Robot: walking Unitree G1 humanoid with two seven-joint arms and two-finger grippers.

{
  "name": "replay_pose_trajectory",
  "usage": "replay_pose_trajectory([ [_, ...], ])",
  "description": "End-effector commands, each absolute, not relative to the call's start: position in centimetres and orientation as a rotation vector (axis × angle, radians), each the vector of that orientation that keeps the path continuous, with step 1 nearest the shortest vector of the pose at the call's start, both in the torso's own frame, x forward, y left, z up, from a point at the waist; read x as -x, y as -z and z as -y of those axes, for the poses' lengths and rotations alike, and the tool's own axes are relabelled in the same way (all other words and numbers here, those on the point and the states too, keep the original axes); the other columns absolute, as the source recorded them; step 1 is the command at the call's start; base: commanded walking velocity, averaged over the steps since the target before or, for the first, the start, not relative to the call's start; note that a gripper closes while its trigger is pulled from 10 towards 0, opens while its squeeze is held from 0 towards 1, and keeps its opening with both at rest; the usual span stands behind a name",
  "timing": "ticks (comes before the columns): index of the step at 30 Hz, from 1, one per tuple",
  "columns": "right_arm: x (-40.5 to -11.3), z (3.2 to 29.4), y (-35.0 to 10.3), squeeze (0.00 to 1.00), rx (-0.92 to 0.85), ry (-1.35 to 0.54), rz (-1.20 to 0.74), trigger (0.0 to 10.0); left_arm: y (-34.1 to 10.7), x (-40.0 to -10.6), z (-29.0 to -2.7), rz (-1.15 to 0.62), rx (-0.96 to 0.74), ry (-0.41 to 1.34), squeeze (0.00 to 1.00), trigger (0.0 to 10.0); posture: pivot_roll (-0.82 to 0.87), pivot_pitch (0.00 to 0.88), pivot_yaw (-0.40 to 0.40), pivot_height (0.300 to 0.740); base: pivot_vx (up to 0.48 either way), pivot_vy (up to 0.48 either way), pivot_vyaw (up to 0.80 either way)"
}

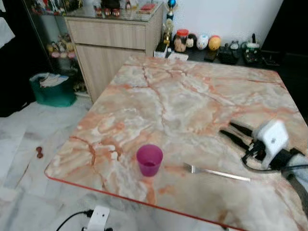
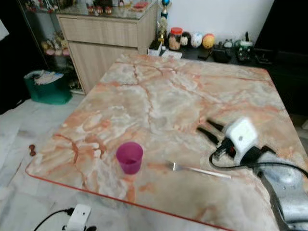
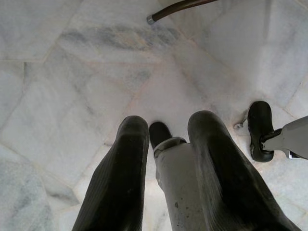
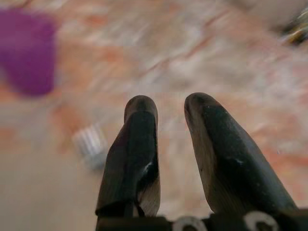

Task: Setting the table

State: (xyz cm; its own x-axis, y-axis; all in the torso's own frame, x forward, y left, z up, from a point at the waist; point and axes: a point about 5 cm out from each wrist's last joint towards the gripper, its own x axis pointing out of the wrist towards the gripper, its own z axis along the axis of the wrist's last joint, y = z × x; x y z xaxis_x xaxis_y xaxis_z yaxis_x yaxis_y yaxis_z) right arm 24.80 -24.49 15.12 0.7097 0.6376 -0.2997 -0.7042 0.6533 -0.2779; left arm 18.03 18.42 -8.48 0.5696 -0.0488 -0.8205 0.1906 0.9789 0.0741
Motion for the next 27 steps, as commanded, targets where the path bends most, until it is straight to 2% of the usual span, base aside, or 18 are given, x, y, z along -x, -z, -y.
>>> replay_pose_trajectory([
  [1,-24.1,24.3,-14.6,0.00,0.368,-0.866,-0.244,10.0,8.5,-18.0,-18.5,-0.966,-0.148,0.140,0.00,10.0,-0.02,0.000,-0.008,0.740,0.000,0.000,0.00],
  [9,-22.1,23.3,-12.7,0.00,0.258,-1.067,-0.348,10.0,8.5,-18.1,-18.5,-0.969,-0.137,0.141,0.00,10.0,0.00,0.000,-0.009,0.740,0.000,0.000,0.00],
  [17,-23.7,24.3,-11.7,0.00,0.300,-0.972,-0.380,10.0,8.7,-17.7,-18.5,-0.982,-0.134,0.145,0.00,10.0,0.00,0.000,-0.007,0.740,0.000,0.000,0.00],
  [18,-23.9,24.3,-11.7,0.06,0.290,-0.959,-0.379,10.0,8.7,-17.7,-18.5,-0.983,-0.133,0.145,0.00,10.0,0.00,0.000,-0.005,0.740,0.000,0.000,0.00],
  [19,-24.1,24.1,-11.8,0.85,0.277,-0.959,-0.371,10.0,8.7,-17.6,-18.5,-0.983,-0.133,0.146,0.00,10.0,0.00,0.000,-0.005,0.740,0.000,0.000,0.00],
  [20,-24.2,23.9,-11.9,1.00,0.258,-0.971,-0.365,10.0,8.7,-17.6,-18.5,-0.984,-0.132,0.147,0.00,10.0,0.00,0.000,-0.005,0.740,0.000,0.000,0.00],
  [27,-24.4,23.3,-11.2,1.00,0.290,-1.026,-0.397,10.0,8.7,-17.6,-18.4,-0.990,-0.128,0.154,0.00,10.0,0.00,0.000,-0.003,0.740,0.000,0.000,0.00],
])
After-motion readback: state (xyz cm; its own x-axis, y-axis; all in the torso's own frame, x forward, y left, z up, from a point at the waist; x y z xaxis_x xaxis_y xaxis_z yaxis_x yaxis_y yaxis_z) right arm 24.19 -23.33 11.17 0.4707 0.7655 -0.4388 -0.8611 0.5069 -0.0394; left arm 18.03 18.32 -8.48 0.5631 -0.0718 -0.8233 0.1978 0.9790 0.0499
